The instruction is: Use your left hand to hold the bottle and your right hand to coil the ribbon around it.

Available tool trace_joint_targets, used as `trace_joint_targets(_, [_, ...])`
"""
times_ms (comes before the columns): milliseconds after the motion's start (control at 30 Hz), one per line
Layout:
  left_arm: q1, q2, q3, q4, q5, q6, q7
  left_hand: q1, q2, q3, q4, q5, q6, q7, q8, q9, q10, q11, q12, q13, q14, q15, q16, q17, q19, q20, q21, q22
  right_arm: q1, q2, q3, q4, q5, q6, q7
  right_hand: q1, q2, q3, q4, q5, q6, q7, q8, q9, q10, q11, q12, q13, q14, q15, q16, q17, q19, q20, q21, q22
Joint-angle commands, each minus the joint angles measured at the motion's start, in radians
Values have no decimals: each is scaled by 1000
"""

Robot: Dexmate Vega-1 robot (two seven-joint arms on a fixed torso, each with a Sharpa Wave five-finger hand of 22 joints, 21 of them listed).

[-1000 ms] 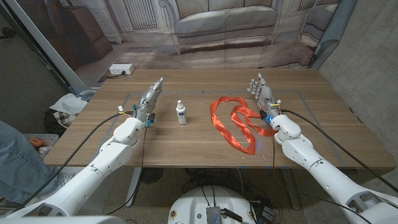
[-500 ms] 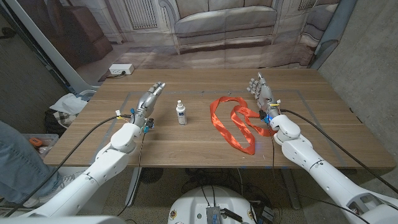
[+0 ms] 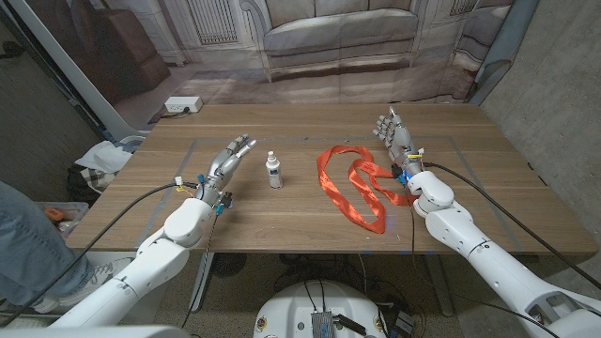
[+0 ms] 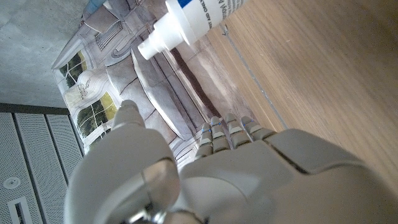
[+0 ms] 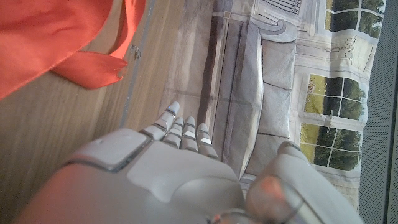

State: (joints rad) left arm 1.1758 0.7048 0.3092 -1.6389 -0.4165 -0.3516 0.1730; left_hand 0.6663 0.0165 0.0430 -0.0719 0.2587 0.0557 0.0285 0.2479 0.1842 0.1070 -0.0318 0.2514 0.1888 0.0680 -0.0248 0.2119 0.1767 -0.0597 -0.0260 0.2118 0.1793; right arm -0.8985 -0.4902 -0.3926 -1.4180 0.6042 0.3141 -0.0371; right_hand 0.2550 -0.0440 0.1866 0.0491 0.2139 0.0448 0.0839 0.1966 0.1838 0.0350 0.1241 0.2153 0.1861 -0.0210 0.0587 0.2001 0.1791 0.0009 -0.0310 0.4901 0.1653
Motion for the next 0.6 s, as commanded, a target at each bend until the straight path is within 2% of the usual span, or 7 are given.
trace_joint_targets(33, [84, 26, -19, -48, 117, 6, 96, 13, -2, 2, -12, -3, 14, -3, 3, 3, 17, -8, 3, 2, 10, -6, -1, 3, -10, 14, -6, 4, 16, 15, -21, -2, -10, -5, 3, 15, 0, 2, -3, -4, 7, 4, 8, 2, 12, 2, 9, -1, 7, 0, 1, 2, 5, -11, -1, 6])
trace_joint_targets(167, [92, 17, -20, -43, 155, -13, 123, 27, -6, 3, -21, -4, 25, -13, 4, 4, 26, -16, 3, 2, 9, -12, -5, 3, -17, 18, -9, 4, 19, 17, -25, 0, -12, -4, 8, 15, 0, 2, -4, -4, 7, 4, 7, 2, 12, 4, 9, -1, 7, 0, 0, 3, 6, -10, -3, 6])
trace_joint_targets(300, [102, 9, -19, -67, 270, 18, 213, 48, -9, 7, -33, -4, 36, -24, 5, 4, 38, -31, 3, 3, 11, -22, -8, 3, -19, 25, -10, 3, 18, 19, -25, 0, -9, -3, 9, 16, 0, 2, -5, -5, 8, 3, 7, 2, 14, 4, 9, -1, 8, 0, 0, 3, 7, -9, -5, 6])
trace_joint_targets(467, [103, 8, -4, -97, 390, 107, 287, 71, -9, 12, -45, -4, 51, -34, 7, 5, 54, -39, 5, 4, 15, -30, -9, 2, -20, 29, -10, 3, 13, 16, -22, -2, -7, 0, 10, 16, 0, 1, -6, -5, 10, 1, 7, 2, 15, 4, 9, -1, 10, 0, 0, 3, 8, -10, -7, 6])
trace_joint_targets(600, [103, 6, 21, -129, 518, 213, 365, 88, -9, 15, -53, -3, 61, -41, 7, 5, 62, -50, 4, 4, 17, -37, -11, 2, -23, 32, -11, 3, 7, 11, -19, -11, -4, -6, 5, 17, 0, 1, -7, -5, 11, 0, 7, 2, 15, 2, 9, -1, 11, 0, 0, 3, 9, -10, -9, 6])
